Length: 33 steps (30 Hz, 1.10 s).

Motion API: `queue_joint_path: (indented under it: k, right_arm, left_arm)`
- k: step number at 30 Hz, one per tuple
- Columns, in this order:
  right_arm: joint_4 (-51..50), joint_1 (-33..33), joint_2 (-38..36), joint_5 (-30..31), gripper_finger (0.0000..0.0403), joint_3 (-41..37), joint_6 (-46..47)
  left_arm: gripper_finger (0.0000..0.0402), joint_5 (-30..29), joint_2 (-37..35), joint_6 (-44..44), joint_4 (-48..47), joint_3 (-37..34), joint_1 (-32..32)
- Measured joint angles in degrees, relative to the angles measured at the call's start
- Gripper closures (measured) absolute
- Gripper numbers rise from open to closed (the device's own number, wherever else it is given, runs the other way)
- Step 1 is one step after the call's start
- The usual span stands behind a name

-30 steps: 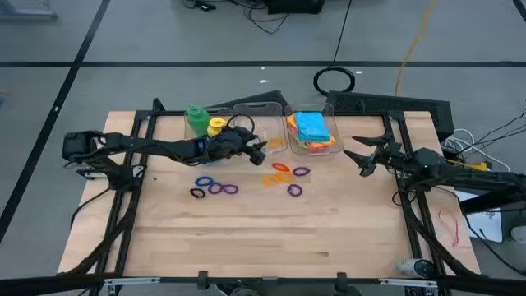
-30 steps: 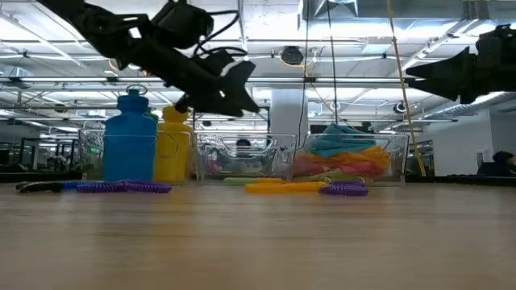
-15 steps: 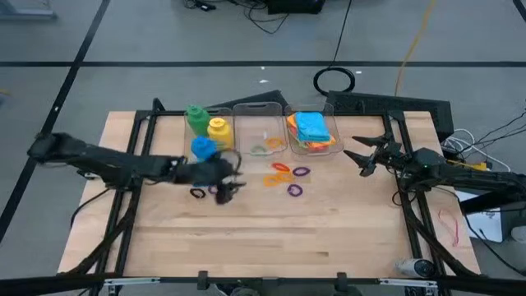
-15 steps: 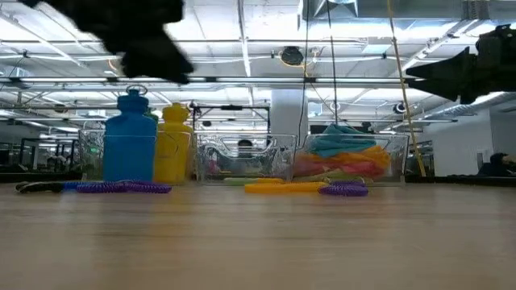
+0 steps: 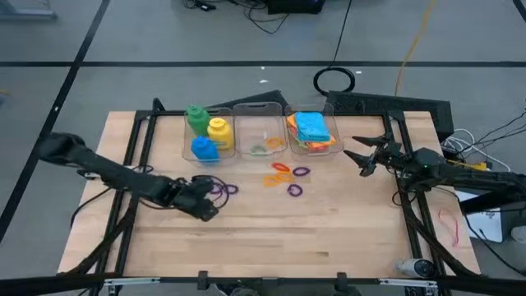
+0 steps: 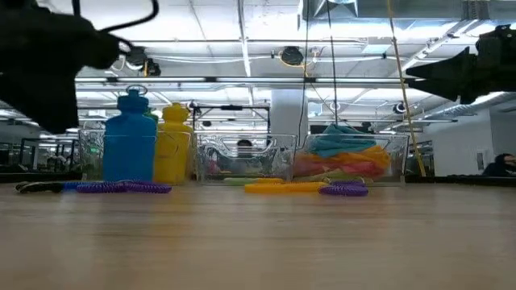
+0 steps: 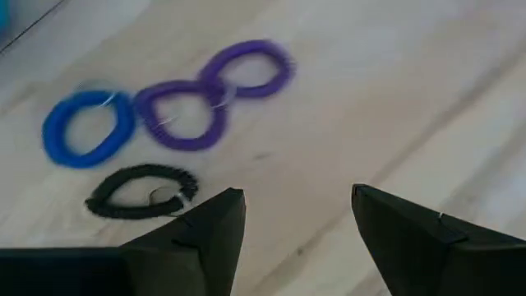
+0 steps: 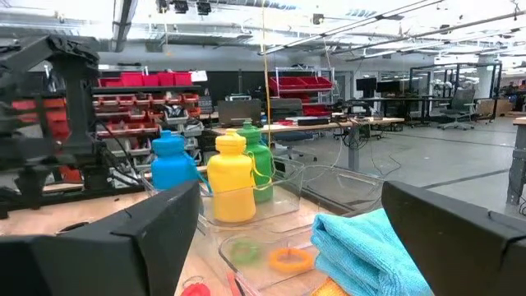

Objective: Pick & Place Sports Items
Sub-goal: Put the black wrist coil into the middle transparent container

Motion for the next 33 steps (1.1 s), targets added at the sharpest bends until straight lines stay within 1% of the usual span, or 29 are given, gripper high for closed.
queue_joint_path:
  k: [2, 5, 7, 14, 19, 27, 33]
  right_arm:
    - [0.0, 0.0, 0.0, 0.0, 0.0112, 0.0, 0.0]
    - [0.0, 0.0, 0.0, 0.0, 0.0112, 0.0, 0.0]
    - [0.0, 0.0, 0.0, 0.0, 0.0112, 0.0, 0.0]
    - [0.0, 0.0, 0.0, 0.0, 0.0112, 0.0, 0.0]
    - [0.0, 0.0, 0.0, 0.0, 0.0112, 0.0, 0.0]
    - [0.0, 0.0, 0.0, 0.0, 0.0112, 0.0, 0.0]
    - [0.0, 0.0, 0.0, 0.0, 0.0112, 0.0, 0.0]
  left_arm:
    - [0.0211, 0.3, 1.5, -2.8, -1.1, 0.0, 0.8]
    - [0.0211, 1.0, 3.8, -3.8, -1.6, 0.0, 2.7]
    - [0.0211, 2.2, 5.1, -2.8, -1.2, 0.0, 4.1]
    - [0.0211, 9.9, 9.8, 1.1, -0.9, 0.0, 9.1]
    - [0.0211, 13.4, 12.7, 3.3, -1.2, 0.0, 11.5]
    - [0.0211, 14.0, 14.1, 3.6, -6.5, 0.0, 13.6]
    - [0.0211, 14.2, 14.2, 3.7, -6.9, 0.0, 13.8]
